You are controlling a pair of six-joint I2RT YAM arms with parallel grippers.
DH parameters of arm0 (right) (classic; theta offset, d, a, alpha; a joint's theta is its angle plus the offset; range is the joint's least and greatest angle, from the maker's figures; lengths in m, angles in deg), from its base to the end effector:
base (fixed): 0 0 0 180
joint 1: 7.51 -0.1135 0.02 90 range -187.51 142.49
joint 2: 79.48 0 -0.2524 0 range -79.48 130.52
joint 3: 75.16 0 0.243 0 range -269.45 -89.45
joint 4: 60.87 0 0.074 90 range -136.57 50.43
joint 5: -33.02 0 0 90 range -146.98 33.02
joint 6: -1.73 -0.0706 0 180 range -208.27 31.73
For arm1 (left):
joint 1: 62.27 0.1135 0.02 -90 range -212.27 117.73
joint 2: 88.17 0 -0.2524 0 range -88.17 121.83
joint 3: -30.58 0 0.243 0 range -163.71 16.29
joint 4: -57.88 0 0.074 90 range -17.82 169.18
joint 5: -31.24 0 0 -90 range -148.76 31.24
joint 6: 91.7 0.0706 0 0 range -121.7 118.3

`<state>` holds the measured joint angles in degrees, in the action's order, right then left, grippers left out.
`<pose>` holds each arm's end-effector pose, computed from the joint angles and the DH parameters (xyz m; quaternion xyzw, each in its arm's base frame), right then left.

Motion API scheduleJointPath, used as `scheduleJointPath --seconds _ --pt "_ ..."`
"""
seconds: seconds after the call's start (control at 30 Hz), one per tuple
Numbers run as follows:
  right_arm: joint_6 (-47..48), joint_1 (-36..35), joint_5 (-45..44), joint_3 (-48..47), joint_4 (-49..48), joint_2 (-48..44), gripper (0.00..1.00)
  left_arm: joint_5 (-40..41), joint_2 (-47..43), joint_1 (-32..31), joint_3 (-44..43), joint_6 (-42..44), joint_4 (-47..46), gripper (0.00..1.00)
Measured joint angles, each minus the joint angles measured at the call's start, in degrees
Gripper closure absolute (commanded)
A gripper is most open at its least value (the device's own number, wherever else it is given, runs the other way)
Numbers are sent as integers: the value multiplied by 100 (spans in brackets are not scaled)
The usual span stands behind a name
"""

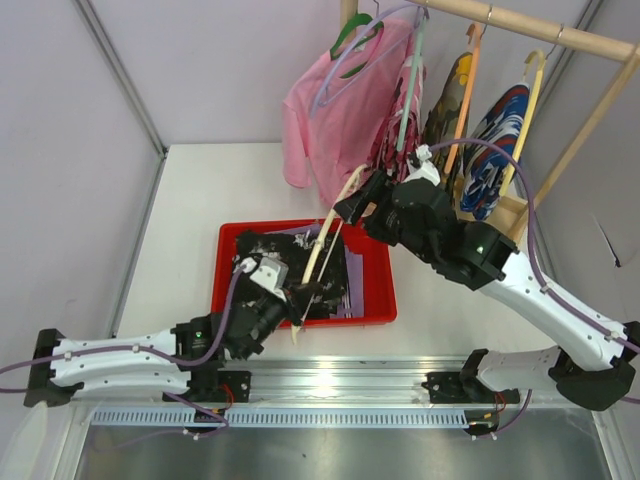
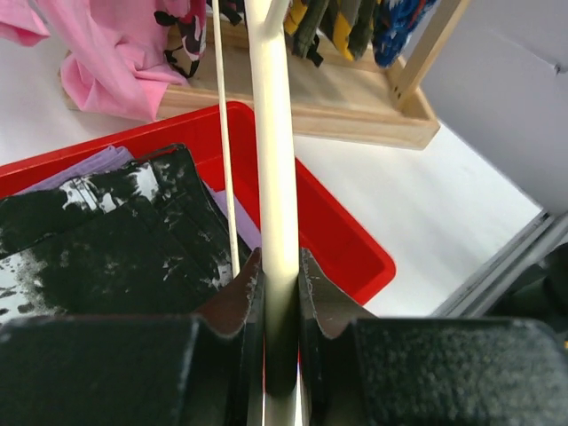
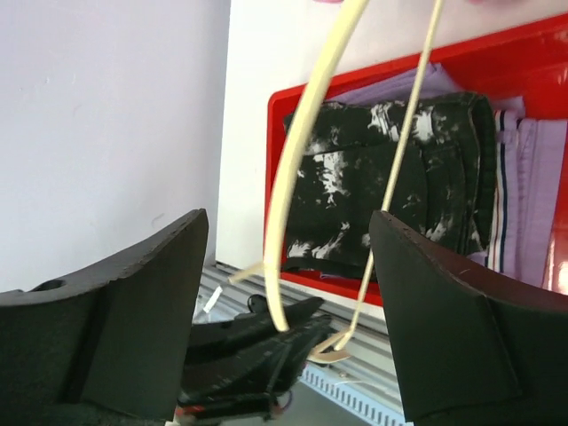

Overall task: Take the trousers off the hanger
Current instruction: Pass the hanger from the right arm to the left

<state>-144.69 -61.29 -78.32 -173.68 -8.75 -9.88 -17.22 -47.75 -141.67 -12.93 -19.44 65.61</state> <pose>0.1821 0.2052 0.4125 0.1208 0.8178 0.3552 0.4363 0.0822 -0.1849 0.2800 0.1458 0.7134 -0.3027 0.6149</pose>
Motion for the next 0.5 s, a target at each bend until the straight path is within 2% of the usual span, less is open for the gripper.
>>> scheduleJointPath --seconds 0.1,0.27,0.37,0.5 --pt "212 0 -2 136 -111 -247 22 -243 -192 197 -153 -243 275 97" --pt "820 -87 214 1082 -780 -1147 23 -544 -245 402 -577 -592 804 97" --pt "1217 -400 404 1644 -1250 -1425 21 -789 -140 514 -964 -798 1239 97" --pt "1910 -1174 247 1755 -1740 -1069 22 -1043 142 597 -1456 -999 1615 97"
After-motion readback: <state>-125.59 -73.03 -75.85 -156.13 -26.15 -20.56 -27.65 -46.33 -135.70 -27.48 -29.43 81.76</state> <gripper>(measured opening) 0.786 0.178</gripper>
